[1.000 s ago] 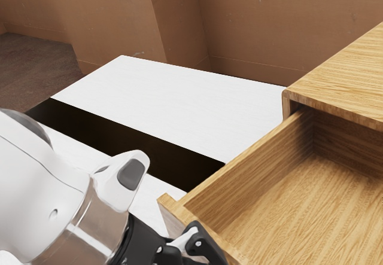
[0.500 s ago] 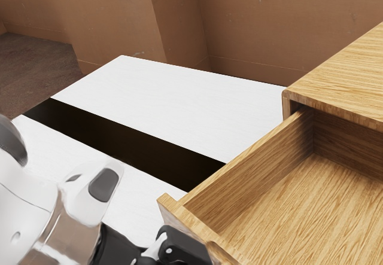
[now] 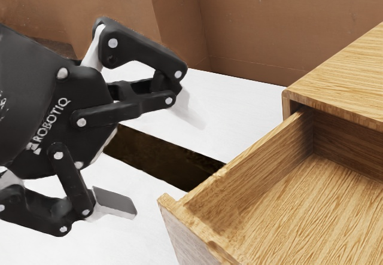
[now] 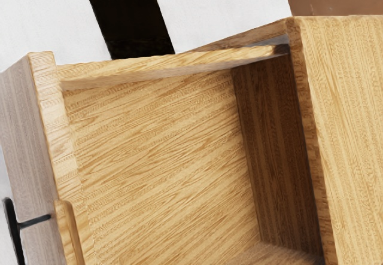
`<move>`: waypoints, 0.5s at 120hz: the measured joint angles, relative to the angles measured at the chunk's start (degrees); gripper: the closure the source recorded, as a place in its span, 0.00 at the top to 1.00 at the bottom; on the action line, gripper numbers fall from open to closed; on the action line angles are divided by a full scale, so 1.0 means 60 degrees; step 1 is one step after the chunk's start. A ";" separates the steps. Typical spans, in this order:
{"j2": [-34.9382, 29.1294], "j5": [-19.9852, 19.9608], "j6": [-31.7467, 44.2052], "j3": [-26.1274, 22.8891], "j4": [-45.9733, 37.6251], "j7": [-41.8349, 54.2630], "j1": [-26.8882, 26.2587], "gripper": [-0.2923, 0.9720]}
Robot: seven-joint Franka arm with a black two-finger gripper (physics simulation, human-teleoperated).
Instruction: Pull the drawer handle with one arm to open the drawer
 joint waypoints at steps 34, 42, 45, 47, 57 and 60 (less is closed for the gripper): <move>0.0731 -0.1407 -0.2265 0.1062 -0.0055 0.1215 0.5187 0.77; 0.1068 -0.1534 -0.2476 0.1113 -0.0370 0.1390 0.5170 0.77; 0.1145 -0.1561 -0.2526 0.1140 -0.0565 0.1451 0.5166 0.77; 0.1180 -0.1576 -0.2555 0.1156 -0.0677 0.1490 0.5165 0.77; 0.1288 -0.1622 -0.2667 0.1193 -0.1046 0.1671 0.5162 0.77; 0.1300 -0.1631 -0.2683 0.1201 -0.1164 0.1720 0.5161 0.77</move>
